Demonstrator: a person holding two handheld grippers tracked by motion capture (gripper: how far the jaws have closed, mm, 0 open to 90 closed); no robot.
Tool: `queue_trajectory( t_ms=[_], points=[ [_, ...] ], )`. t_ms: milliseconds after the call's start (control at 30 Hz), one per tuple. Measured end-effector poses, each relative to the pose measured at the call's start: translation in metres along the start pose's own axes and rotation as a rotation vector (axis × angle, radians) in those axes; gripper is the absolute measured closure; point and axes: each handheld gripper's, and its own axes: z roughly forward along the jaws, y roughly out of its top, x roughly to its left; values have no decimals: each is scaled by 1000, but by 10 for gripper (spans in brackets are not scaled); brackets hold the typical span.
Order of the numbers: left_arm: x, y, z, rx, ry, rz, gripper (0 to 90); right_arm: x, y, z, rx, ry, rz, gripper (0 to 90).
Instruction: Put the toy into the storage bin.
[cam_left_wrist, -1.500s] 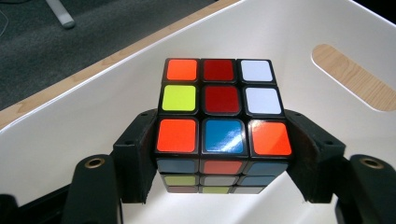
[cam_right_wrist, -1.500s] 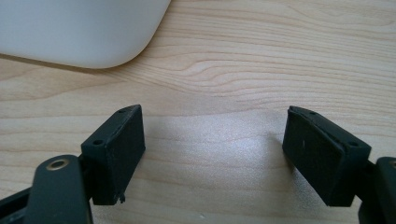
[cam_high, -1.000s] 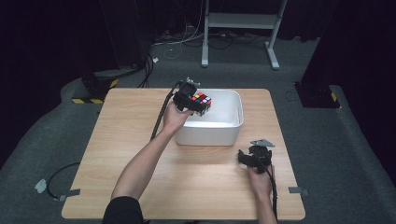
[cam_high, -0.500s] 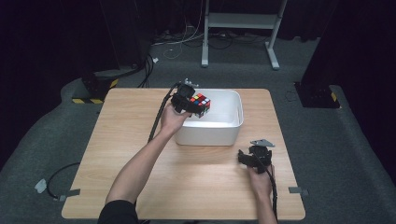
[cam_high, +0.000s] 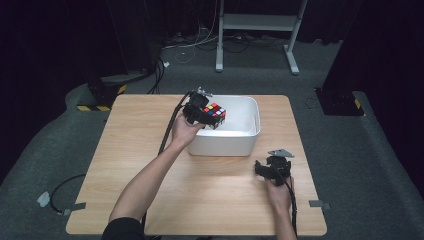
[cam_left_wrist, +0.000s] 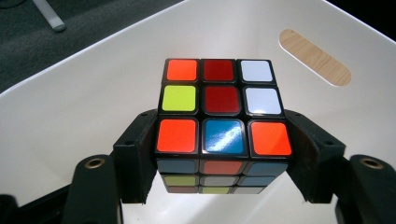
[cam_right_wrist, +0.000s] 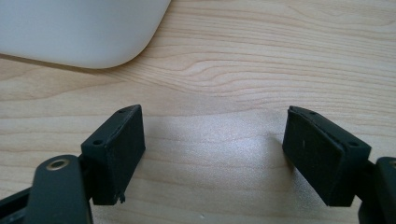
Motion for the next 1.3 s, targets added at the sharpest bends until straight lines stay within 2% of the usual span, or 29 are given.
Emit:
queue_trajectory(
  t_ms=[300,700,1033,1300],
  points=[
    [-3,-2,-5,4,0,12,342,0,0,0,0,0,-1,209],
    [-3,-10,-9,-12,3,-3,342,0,0,0,0,0,-1,209],
    [-10,-14,-17,-21,6,35,342,0,0,0,0,0,-1,209],
    [-11,-22,-22,-35,6,27,342,0,0,0,0,0,-1,209]
  ],
)
